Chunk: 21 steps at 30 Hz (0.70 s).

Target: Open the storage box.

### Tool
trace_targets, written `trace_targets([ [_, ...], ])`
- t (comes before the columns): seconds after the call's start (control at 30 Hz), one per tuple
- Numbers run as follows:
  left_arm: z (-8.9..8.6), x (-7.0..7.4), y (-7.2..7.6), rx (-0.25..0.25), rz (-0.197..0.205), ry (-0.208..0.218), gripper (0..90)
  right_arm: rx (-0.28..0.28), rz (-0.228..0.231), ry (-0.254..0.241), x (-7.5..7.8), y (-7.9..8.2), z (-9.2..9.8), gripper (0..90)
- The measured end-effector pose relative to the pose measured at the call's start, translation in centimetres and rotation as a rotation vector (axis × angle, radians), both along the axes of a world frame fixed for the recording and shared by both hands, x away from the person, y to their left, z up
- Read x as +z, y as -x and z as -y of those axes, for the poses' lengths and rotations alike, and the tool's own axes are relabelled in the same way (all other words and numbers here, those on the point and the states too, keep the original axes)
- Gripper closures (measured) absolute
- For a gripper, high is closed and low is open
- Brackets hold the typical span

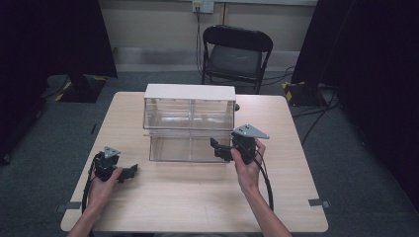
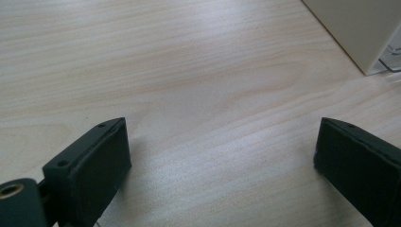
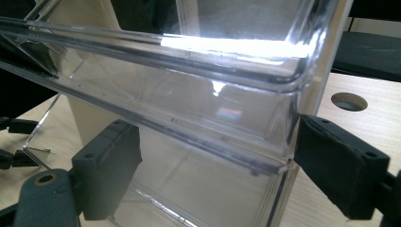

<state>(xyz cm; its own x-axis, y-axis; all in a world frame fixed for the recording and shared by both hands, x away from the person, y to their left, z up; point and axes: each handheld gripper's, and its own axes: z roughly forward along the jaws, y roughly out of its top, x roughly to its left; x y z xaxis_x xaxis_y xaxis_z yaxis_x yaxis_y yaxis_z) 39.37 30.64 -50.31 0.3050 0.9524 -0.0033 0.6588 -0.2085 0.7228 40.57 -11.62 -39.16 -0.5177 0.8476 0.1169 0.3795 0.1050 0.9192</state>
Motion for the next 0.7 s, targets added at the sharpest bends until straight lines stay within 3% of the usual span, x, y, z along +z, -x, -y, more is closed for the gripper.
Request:
trace_targets([
  [0.7, 0.01, 0.0, 0.01, 0.001, 0.0, 0.0, 4.0, 0.0, 0.011, -0.011, -0.04, 0.15, 0.13, 15.2],
])
